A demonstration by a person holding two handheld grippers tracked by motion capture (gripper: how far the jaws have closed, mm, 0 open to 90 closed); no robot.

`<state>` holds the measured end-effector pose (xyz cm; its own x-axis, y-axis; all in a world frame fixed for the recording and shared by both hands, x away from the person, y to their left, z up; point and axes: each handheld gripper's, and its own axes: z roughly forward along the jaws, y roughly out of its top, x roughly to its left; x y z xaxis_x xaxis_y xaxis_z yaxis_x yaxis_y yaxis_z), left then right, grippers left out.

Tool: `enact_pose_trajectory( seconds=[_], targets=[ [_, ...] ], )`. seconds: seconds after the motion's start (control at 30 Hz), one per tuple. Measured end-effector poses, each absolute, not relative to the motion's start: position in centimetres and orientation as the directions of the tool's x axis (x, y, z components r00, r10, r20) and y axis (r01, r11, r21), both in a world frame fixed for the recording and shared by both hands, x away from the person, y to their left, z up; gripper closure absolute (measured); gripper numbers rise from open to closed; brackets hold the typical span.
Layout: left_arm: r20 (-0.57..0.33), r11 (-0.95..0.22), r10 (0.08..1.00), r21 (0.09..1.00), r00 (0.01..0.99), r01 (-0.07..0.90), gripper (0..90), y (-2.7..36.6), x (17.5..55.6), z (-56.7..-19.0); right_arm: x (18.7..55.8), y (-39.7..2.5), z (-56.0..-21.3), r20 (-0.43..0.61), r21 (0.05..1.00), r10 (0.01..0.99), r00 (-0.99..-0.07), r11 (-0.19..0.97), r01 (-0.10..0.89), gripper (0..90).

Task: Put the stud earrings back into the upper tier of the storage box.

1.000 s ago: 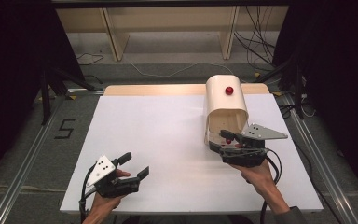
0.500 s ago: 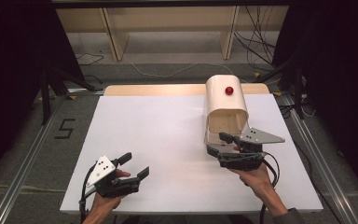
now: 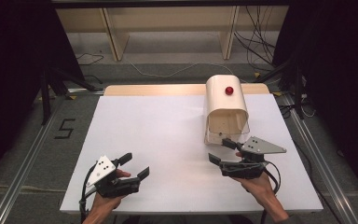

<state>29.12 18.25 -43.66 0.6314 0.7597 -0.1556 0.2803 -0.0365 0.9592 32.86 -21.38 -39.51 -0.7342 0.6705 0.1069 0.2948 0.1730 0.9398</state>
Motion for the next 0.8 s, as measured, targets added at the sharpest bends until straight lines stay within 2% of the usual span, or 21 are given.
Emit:
enact_pose_trajectory(
  seconds=[0.8],
  targets=[
    [-0.159,-0.046,0.748,0.956,0.644,0.289,16.0,18.1,29.1,-43.7,30.5,-24.5,-42.5,0.086,0.953,0.716,-0.693,0.143,0.266,24.3]
  ],
)
